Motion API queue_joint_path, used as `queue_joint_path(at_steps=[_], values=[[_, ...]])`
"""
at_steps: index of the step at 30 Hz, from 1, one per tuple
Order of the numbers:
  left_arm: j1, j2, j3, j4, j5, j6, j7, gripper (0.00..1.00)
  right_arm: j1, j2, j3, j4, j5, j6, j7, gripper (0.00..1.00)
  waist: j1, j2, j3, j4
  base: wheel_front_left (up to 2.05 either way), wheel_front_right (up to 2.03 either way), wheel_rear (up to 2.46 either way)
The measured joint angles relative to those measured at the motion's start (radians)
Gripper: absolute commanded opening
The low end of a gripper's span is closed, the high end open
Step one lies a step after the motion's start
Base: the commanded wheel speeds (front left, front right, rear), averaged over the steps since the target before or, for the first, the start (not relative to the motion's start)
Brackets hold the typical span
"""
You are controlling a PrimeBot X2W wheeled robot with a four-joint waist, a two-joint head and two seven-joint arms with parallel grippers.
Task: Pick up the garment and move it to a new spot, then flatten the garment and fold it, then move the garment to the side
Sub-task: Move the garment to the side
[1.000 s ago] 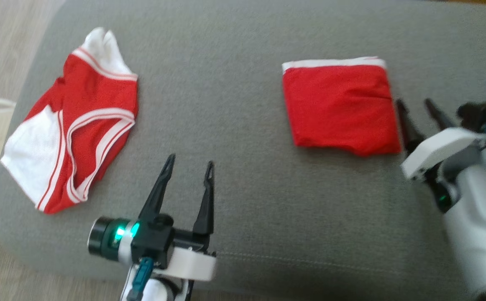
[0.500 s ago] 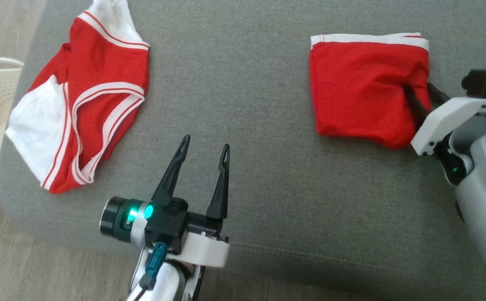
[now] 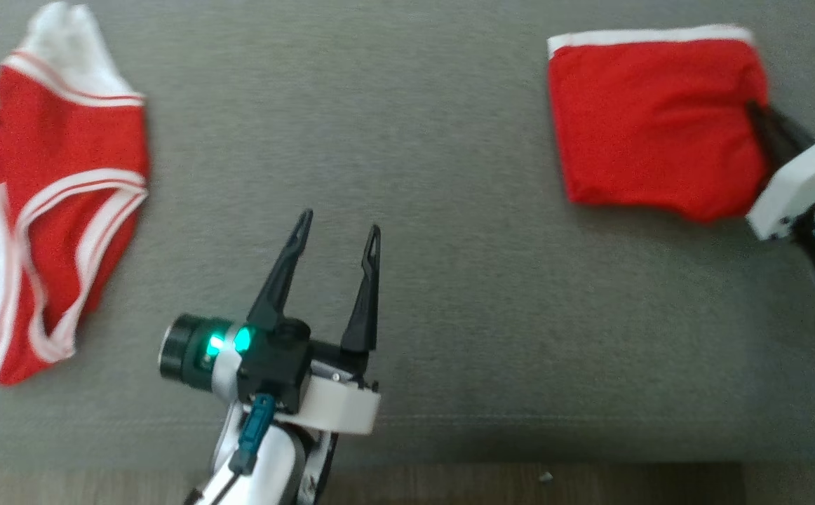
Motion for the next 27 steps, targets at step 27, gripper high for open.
queue_joint_path(at_steps=[27], values=[[-0.189,0.075,-0.036,-0.053,0.027,-0.007,0.0,1.0,-0.082,-0.094,-0.269,-0.196,-0.267,0.0,-0.097,0.0,0.0002,0.0,0.248,-0.254,0.0,0.0,0.0]])
